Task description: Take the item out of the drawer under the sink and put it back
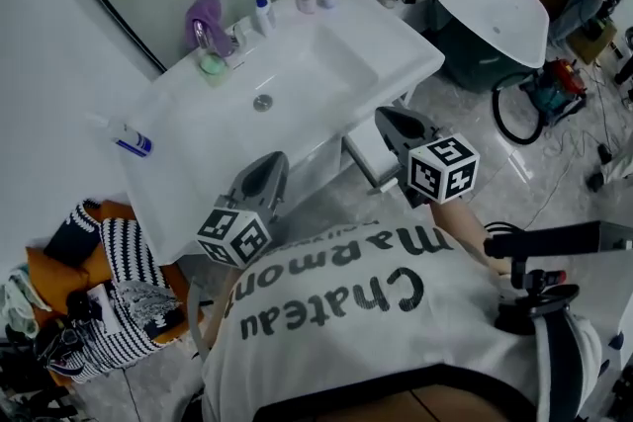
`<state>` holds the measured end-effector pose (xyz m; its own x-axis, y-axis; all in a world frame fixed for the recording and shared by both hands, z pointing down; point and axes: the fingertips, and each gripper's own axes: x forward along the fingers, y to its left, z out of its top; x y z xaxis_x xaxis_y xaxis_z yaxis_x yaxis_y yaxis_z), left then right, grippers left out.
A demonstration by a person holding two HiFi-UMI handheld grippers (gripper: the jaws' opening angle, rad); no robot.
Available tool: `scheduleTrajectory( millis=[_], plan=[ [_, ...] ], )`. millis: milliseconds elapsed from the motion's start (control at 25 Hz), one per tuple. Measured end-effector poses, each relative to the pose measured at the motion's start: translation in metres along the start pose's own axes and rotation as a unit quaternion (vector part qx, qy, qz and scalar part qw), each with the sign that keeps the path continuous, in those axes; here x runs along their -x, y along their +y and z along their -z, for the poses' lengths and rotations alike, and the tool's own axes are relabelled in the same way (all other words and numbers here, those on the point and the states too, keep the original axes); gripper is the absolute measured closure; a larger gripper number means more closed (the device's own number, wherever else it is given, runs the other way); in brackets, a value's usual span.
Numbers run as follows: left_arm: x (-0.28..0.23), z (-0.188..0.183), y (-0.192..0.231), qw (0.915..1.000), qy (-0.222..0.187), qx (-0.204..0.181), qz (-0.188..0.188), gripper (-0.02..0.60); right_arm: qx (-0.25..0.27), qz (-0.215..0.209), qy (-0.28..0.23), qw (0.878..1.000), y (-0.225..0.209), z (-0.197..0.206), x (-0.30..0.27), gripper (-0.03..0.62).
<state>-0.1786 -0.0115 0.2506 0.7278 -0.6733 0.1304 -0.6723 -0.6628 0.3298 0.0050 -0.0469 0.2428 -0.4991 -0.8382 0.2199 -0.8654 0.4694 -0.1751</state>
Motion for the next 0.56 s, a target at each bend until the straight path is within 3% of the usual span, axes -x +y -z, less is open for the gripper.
scheduleTrajectory(
  millis=[560],
  plan=[
    [0.004,0.004,-0.001,0.9999,0.001,0.008,-0.008,0.577,-0.009,0.003,0.004,1.0,-0.006,0.012,0.009,0.585]
  ],
)
